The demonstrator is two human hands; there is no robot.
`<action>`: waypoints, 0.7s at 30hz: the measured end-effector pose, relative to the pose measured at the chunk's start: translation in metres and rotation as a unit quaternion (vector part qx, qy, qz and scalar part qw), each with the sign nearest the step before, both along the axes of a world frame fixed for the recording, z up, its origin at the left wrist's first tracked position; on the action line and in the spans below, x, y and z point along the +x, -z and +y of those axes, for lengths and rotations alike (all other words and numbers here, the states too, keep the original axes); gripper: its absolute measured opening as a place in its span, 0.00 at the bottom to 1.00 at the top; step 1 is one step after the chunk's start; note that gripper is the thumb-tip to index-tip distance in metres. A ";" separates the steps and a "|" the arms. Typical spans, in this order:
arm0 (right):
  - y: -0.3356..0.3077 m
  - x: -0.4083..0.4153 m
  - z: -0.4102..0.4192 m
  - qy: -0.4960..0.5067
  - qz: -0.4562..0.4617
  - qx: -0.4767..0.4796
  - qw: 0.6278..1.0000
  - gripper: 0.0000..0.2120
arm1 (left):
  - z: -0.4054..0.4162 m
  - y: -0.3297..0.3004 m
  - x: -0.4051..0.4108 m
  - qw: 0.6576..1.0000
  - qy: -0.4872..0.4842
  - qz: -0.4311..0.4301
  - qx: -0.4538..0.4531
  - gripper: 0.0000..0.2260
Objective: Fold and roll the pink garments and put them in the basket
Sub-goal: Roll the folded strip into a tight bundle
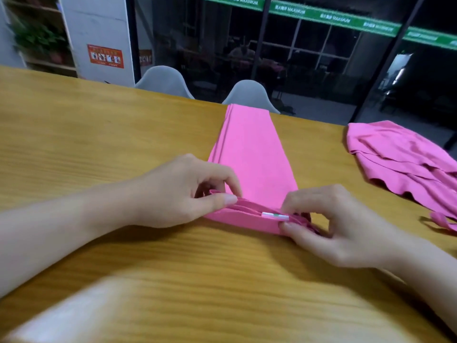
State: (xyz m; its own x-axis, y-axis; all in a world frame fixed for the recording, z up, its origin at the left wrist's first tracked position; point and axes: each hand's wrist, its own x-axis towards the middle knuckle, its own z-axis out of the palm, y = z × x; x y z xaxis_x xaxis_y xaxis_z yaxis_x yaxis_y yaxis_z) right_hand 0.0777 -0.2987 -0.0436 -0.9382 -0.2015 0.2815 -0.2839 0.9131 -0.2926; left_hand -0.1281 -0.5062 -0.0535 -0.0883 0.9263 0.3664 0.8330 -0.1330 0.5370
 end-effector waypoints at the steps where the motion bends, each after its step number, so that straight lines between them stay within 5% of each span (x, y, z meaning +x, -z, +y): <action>1: 0.001 0.000 0.003 0.011 0.002 -0.031 0.999 0.06 | -0.001 0.000 0.001 1.000 0.004 -0.005 -0.002 0.08; 4: 0.004 -0.005 0.011 0.045 -0.007 -0.090 0.995 0.08 | -0.004 0.000 0.002 1.000 0.001 0.002 -0.009 0.17; 9: 0.007 -0.010 0.014 0.085 -0.005 -0.096 0.992 0.03 | -0.001 0.002 -0.002 0.998 -0.053 0.008 0.039 0.02; 14: 0.002 -0.009 0.014 0.073 0.033 -0.042 0.996 0.04 | 0.001 0.004 -0.007 0.996 -0.075 -0.052 0.008 0.05; 21: -0.003 -0.003 0.015 0.045 0.011 -0.017 0.999 0.03 | 0.001 -0.002 -0.005 0.989 -0.012 0.144 0.011 0.10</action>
State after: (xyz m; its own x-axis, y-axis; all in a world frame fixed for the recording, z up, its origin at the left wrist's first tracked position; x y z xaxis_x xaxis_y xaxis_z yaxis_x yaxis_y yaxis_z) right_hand 0.0747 -0.2839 -0.0402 -0.9456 -0.1074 0.3069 -0.2083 0.9249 -0.3182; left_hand -0.1329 -0.5050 -0.0515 0.0019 0.9164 0.4003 0.9543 -0.1213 0.2732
